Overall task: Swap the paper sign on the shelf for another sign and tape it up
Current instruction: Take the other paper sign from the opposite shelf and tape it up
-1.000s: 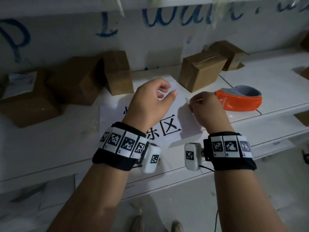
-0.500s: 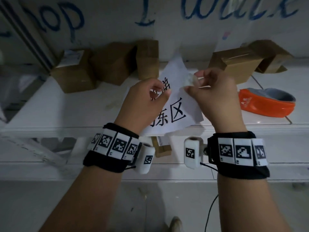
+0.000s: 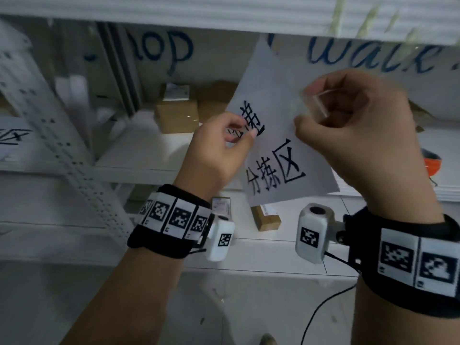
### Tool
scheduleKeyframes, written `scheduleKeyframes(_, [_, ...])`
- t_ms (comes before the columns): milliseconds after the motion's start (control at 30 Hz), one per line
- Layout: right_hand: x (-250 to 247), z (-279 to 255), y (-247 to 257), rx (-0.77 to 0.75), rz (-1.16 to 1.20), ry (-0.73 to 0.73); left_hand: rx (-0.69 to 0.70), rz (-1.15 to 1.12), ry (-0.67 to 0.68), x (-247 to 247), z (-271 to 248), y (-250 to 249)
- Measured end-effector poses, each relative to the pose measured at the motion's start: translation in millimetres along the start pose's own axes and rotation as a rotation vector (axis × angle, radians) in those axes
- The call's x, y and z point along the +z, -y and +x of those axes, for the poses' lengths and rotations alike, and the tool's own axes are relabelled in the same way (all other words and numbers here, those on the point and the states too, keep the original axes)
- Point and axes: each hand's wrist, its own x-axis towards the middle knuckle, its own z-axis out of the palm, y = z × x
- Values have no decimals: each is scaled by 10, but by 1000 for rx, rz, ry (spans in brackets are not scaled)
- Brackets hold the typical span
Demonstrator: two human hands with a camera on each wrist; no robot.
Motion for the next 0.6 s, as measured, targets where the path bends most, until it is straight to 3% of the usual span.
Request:
scheduleKeyframes(267, [599, -564, 797, -122, 32, 250, 39, -18, -203, -1098, -625, 172])
scheduleKeyframes(467, [1259, -758, 1279, -201, 238, 477, 97, -211, -303, -1939, -974, 378])
scheduleKeyframes(600, [1701, -806, 1523, -251, 343, 593, 68, -169, -393, -2442, -1178, 477])
